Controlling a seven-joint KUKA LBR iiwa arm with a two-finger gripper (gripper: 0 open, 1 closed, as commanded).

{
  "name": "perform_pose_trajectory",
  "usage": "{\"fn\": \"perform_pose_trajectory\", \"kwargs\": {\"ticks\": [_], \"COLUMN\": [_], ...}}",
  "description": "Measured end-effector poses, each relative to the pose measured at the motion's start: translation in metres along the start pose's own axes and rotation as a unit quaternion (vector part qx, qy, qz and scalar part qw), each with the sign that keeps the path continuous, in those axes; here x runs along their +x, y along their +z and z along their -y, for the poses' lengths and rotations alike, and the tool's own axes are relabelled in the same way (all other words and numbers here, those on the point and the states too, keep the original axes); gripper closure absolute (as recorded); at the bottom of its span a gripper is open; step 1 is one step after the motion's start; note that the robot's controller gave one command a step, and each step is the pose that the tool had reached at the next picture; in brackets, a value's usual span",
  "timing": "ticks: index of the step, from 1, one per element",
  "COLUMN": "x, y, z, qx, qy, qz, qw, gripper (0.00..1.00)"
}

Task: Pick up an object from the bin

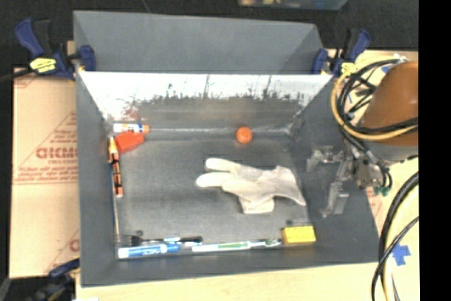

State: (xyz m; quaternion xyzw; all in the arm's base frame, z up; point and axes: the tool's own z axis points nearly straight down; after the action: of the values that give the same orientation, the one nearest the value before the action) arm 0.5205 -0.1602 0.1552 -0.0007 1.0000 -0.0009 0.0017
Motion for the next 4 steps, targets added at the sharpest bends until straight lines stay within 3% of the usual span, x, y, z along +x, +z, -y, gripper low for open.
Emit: {"fn": "perform_pose_trajectory", "kwargs": {"ticks": [1, 2, 3, 4], "x": [0.015, -0.011, -0.006, -0.013], "y": [0.066, 0.084, -0.014, 0.049], "z": [-0.053, -0.072, -0.062, -0.074], "qx": [-0.002, 0.003, 0.002, 0.003], "qy": [0.02, 0.025, 0.012, 0.021], "qz": [-0.0018, 0.0091, 0.0031, 0.0064], "qw": [0.9998, 0.9996, 0.9999, 0.9998], "gripper": [0.0, 0.0, 0.0, 0.0]}}
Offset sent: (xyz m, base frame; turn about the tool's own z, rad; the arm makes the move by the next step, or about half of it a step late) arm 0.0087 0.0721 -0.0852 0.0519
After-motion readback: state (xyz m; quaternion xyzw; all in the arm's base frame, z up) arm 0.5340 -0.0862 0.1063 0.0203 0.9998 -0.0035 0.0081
